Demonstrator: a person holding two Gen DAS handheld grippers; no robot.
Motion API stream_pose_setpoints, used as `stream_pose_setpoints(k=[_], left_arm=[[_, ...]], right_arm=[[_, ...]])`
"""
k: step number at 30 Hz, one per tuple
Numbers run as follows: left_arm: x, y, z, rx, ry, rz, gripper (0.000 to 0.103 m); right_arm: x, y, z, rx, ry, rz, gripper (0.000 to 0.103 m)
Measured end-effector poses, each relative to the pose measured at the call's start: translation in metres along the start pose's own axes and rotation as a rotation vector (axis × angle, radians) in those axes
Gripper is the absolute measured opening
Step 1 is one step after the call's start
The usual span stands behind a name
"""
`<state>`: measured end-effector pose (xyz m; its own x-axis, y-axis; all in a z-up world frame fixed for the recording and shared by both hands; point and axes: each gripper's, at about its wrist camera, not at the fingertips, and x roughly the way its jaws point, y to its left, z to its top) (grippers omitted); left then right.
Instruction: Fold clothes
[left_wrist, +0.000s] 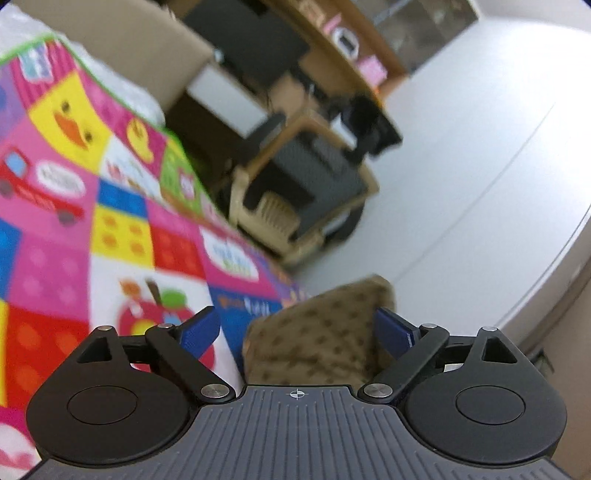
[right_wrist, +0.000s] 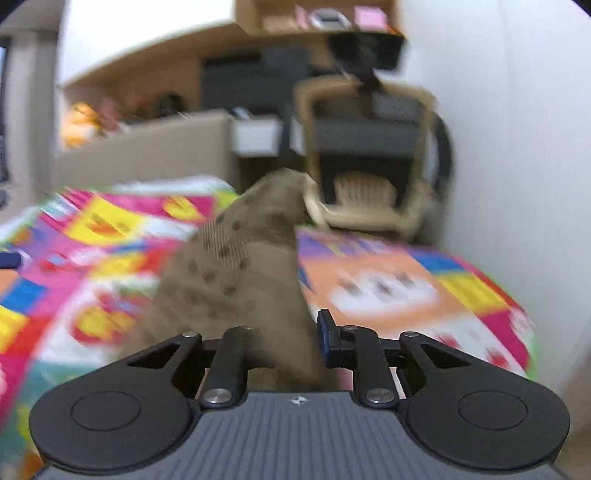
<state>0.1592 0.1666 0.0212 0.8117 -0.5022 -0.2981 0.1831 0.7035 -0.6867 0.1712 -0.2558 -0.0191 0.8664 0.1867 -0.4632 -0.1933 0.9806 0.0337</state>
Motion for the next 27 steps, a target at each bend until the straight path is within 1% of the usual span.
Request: stream_pose_setpoints(k=[3, 4, 5, 6, 7, 8, 10, 12, 13, 15, 17, 18, 21, 24, 27], left_arm=[[0.041, -0.005, -0.018, -0.006, 0.121, 0.005, 0.094], [0.055, -0.008, -0.026, -0.001, 0.165, 0.009, 0.094], [0.069, -0.010, -0.034, 0.004, 0.209, 0.012, 0.095], [0.082, -0.012, -0.042, 0.015, 0.246, 0.019, 0.095], [0.094, -0.014, -0.051, 0.026, 0.284, 0.026, 0.095], [0.106, -0.015, -0.059, 0.037, 0.321, 0.032, 0.095], [0.123, -0.013, -0.075, 0.046, 0.370, 0.062, 0.095], [0.134, -0.010, -0.086, 0.035, 0.401, 0.078, 0.095], [0.138, -0.008, -0.091, 0.028, 0.416, 0.085, 0.094], [0.145, -0.008, -0.100, 0.029, 0.433, 0.105, 0.094], [0.145, -0.012, -0.102, 0.060, 0.424, 0.114, 0.094], [0.144, -0.014, -0.103, 0.075, 0.420, 0.118, 0.093], [0.137, -0.007, -0.097, 0.067, 0.406, 0.120, 0.091], [0.123, 0.006, -0.081, 0.055, 0.357, 0.151, 0.089], [0.107, 0.020, -0.063, 0.038, 0.301, 0.190, 0.089]], right_arm=[[0.013, -0.027, -0.016, 0.042, 0.077, -0.035, 0.019], [0.014, -0.034, -0.018, 0.053, 0.082, -0.046, 0.020], [0.015, -0.041, -0.019, 0.066, 0.085, -0.056, 0.024], [0.013, -0.048, -0.017, 0.091, 0.071, -0.056, 0.028], [0.011, -0.051, -0.015, 0.113, 0.052, -0.035, 0.037], [0.010, -0.052, -0.014, 0.133, 0.037, 0.004, 0.049], [0.007, -0.053, -0.011, 0.170, 0.007, 0.081, 0.059], [0.013, -0.040, -0.011, 0.121, 0.030, 0.113, 0.059], [0.022, -0.032, -0.015, 0.091, 0.059, 0.101, 0.059], [0.038, -0.018, -0.022, 0.033, 0.117, 0.078, 0.059], [0.047, -0.007, -0.028, 0.045, 0.153, 0.105, 0.050], [0.049, 0.002, -0.027, 0.034, 0.153, 0.119, 0.049], [0.054, 0.030, -0.024, 0.003, 0.152, 0.161, 0.043], [0.059, 0.058, -0.020, -0.028, 0.151, 0.204, 0.043], [0.066, 0.085, -0.016, -0.065, 0.141, 0.269, 0.043]])
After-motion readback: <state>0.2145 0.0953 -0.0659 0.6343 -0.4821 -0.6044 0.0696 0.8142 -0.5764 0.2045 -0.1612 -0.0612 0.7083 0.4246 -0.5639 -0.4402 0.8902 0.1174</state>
